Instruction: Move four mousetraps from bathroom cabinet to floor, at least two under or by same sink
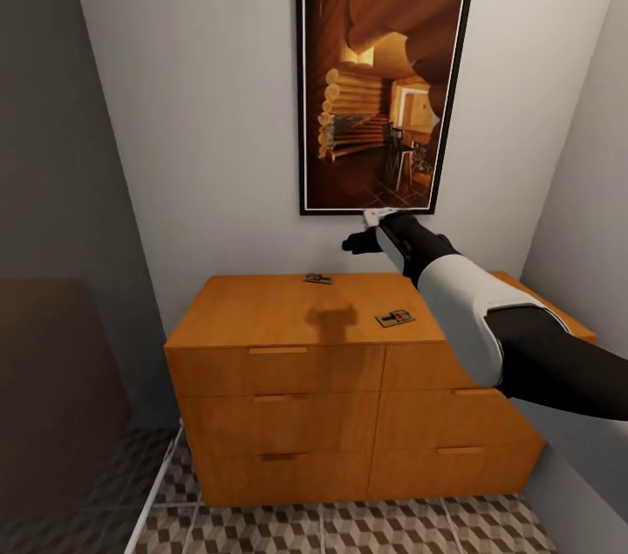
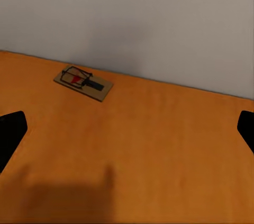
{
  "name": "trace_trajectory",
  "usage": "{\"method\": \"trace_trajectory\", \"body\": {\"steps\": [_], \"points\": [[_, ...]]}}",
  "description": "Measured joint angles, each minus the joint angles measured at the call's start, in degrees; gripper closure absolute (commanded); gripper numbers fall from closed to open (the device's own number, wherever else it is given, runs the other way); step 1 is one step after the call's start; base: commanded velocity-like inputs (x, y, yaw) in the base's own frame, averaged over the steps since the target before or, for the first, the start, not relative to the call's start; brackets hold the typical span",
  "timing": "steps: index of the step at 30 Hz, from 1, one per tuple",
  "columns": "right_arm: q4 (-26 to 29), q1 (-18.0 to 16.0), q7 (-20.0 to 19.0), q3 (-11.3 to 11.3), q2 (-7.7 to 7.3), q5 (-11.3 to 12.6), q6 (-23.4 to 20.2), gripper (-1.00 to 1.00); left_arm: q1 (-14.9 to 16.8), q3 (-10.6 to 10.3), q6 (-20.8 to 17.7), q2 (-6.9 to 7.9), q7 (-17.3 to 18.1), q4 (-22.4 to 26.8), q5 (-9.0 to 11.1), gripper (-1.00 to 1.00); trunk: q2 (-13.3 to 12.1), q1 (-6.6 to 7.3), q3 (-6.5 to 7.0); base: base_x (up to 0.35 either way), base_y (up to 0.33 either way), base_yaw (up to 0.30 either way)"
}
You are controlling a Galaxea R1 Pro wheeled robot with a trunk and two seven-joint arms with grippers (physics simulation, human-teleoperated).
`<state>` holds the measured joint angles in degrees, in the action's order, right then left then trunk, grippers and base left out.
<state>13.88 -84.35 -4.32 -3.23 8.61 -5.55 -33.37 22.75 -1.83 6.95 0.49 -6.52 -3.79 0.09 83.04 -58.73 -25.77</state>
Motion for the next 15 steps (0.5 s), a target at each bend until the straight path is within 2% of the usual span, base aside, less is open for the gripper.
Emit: {"method": "trace_trajectory", "body": {"steps": [10,15], "points": [[-0.6,0.0,-10.1,-0.1,-2.38,-0.1,1.3,-1.0,0.0,0.0,0.0,-0.03,0.0,0.0,0.0,-1.0,0.0,0.0,0.0,0.0,0.0,0.0],[-0.7,0.0,-16.6,-0.2,-3.76,-0.3,1.4,-1.0,0.0,0.0,0.0,-0.04,0.0,0.0,0.0,-1.0,0.0,0.0,0.0,0.0,0.0,0.0]]}}
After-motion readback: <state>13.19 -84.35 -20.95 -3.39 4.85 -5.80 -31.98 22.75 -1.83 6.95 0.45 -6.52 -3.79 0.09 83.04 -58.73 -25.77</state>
